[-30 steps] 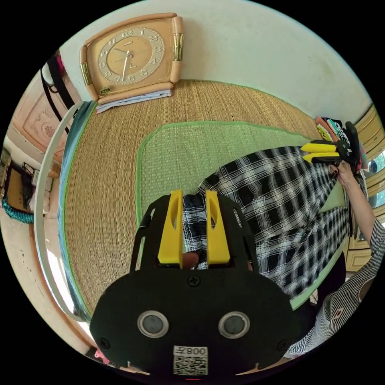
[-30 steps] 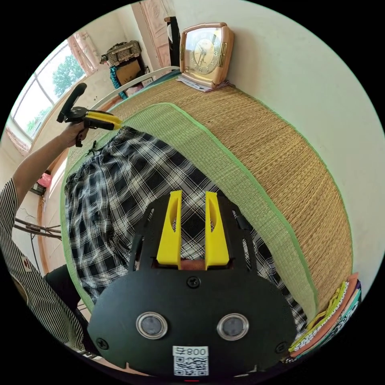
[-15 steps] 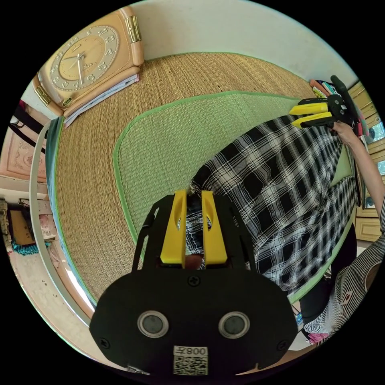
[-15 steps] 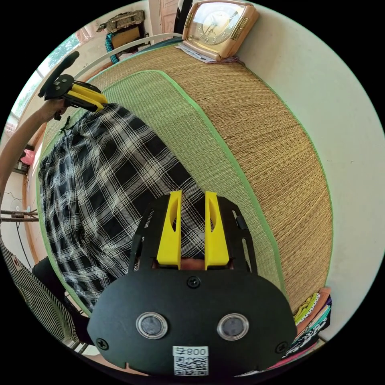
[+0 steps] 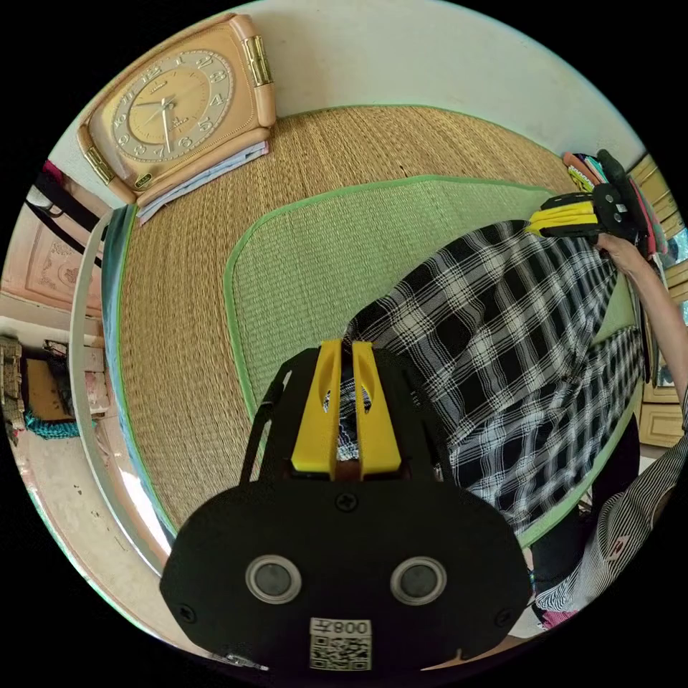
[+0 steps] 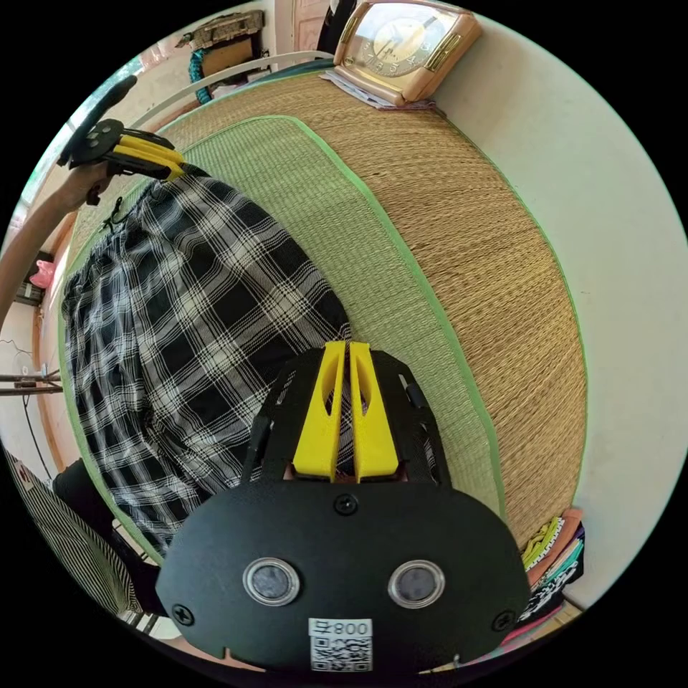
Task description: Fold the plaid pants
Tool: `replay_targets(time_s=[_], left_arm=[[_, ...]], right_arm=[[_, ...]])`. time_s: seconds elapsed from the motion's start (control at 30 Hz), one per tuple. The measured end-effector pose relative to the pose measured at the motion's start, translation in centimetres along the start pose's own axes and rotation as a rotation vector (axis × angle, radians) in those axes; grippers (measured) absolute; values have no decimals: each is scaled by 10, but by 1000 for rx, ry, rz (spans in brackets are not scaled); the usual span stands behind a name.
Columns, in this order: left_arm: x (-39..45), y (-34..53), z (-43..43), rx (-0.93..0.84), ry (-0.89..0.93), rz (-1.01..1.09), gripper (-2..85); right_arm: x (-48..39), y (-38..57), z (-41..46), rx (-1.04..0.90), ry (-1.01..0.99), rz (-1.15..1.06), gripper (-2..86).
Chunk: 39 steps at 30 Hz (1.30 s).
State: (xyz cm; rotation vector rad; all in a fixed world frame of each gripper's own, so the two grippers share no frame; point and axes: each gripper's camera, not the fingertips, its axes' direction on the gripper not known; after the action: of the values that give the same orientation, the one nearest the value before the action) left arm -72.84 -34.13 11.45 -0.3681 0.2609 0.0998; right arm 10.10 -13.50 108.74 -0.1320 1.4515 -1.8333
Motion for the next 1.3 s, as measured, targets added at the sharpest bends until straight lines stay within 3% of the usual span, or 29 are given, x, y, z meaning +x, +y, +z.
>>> replay_targets(time_s=[0.57,0.9,1.3], left_arm=[[41,140,-92,139,14,-41,20],[76,247,-74,26,-4,20,15],[69,333,-47,0,-33,-4,12]], right_arm=[[-115,104,-76,185,-32,42,5],[-223,176,-50,86,-112,-81,5],[-272,222,-2,19,-243,-119,6]])
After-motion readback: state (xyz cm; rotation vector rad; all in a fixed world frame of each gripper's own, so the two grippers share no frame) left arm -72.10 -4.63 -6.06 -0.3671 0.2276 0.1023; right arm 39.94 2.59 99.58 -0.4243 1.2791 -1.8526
